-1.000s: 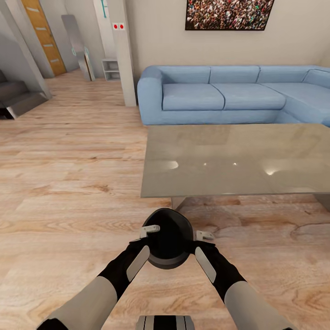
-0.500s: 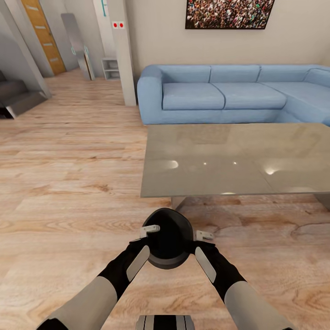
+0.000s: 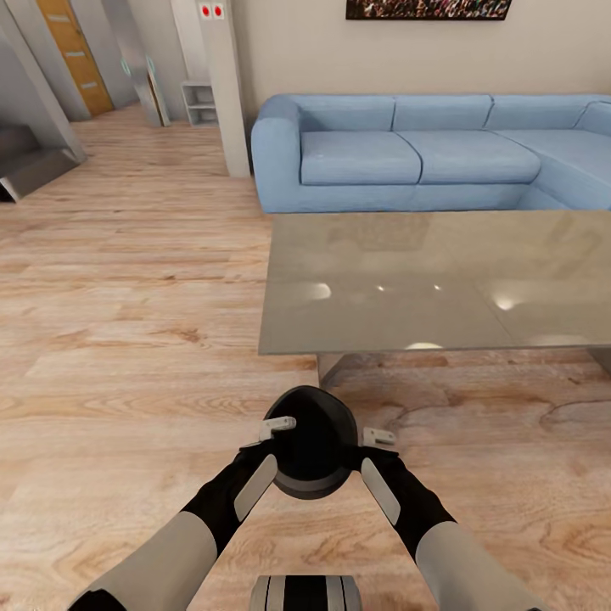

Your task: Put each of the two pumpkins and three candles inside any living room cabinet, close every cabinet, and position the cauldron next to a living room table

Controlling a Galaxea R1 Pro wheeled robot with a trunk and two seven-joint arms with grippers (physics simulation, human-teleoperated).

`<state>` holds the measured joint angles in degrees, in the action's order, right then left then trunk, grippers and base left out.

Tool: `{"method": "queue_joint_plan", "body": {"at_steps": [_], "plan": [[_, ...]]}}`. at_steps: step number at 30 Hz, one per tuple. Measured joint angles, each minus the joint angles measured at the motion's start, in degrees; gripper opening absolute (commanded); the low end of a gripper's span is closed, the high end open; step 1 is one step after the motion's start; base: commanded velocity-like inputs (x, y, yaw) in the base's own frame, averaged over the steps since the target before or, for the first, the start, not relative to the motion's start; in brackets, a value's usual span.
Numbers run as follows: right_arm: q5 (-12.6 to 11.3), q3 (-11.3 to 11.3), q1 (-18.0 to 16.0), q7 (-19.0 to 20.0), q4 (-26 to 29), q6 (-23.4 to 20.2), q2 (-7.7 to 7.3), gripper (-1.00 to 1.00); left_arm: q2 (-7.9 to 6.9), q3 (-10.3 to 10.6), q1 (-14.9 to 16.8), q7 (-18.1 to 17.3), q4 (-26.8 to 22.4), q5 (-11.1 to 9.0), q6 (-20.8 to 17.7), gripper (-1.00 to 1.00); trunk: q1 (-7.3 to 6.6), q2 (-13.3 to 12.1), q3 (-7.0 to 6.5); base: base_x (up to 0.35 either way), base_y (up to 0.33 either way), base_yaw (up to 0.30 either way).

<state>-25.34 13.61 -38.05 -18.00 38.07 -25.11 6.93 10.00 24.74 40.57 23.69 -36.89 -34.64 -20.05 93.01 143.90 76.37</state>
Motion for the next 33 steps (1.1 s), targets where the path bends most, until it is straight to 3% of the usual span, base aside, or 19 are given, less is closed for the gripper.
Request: {"method": "queue_joint_plan", "body": {"at_steps": [26, 33], "plan": [[-0.01, -0.04, -0.01, 0.11, 0.02, 0.04, -0.07, -1.0, 0.0, 0.04, 0.0, -0.03, -0.09, -0.03, 0.06, -1.0, 0.0, 0.0, 0.0, 0.03, 0.0, 0.0], [-0.27, 0.05, -0.01, 0.04, 0.19, 0.02, -0.14, -1.0, 0.0, 0.02, -0.01, -0.07, -0.13, 0.03, 0.08, -1.0, 0.04, 0.06, 0.64, 0.0, 0.0, 0.0]]}}
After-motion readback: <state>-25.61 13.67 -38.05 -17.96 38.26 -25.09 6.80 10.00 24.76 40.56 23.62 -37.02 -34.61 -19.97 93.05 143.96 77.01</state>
